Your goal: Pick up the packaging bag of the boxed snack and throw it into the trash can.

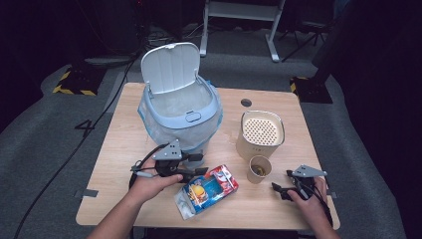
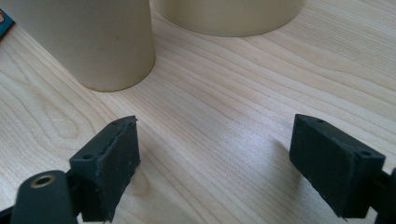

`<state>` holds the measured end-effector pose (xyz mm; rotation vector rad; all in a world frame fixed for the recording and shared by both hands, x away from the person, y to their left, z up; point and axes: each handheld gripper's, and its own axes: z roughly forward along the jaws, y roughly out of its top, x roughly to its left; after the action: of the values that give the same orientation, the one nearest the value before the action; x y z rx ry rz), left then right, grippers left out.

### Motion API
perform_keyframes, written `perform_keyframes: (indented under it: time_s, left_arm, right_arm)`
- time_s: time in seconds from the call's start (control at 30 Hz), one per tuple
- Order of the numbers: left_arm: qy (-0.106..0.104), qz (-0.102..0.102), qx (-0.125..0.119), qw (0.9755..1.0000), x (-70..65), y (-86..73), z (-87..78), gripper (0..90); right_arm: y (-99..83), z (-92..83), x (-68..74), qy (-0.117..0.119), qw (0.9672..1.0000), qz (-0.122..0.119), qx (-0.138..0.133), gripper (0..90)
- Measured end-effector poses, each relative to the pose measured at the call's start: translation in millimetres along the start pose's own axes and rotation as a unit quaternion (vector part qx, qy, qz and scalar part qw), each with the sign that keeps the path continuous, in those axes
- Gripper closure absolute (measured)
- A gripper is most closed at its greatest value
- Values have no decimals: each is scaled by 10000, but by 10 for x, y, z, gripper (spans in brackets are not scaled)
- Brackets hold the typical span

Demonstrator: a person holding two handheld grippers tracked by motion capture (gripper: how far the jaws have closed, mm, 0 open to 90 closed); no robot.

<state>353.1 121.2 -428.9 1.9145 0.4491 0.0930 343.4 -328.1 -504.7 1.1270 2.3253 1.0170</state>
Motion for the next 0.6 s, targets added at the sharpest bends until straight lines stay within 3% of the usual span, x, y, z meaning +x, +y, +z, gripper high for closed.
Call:
perform_keyframes:
  time_s: [0.1, 0.27, 0.33, 0.6]
  left_arm:
    - [9, -147, 185, 9997, 37, -147, 131, 493]
    - [2, -281, 326, 9991, 66, -237, 239, 505]
    - [-48, -449, 447, 9980, 97, -288, 306, 527]
    - [-70, -633, 807, 9947, 176, -393, 410, 586]
  right_arm:
    - [0, 0, 0, 1, 10000, -1, 1, 161]
    - [0, 0, 0, 0, 10000, 1, 1, 161]
    - [0, 0, 0, 0, 10000, 0, 0, 161]
    - [0, 0, 0, 0, 10000, 0, 1, 161]
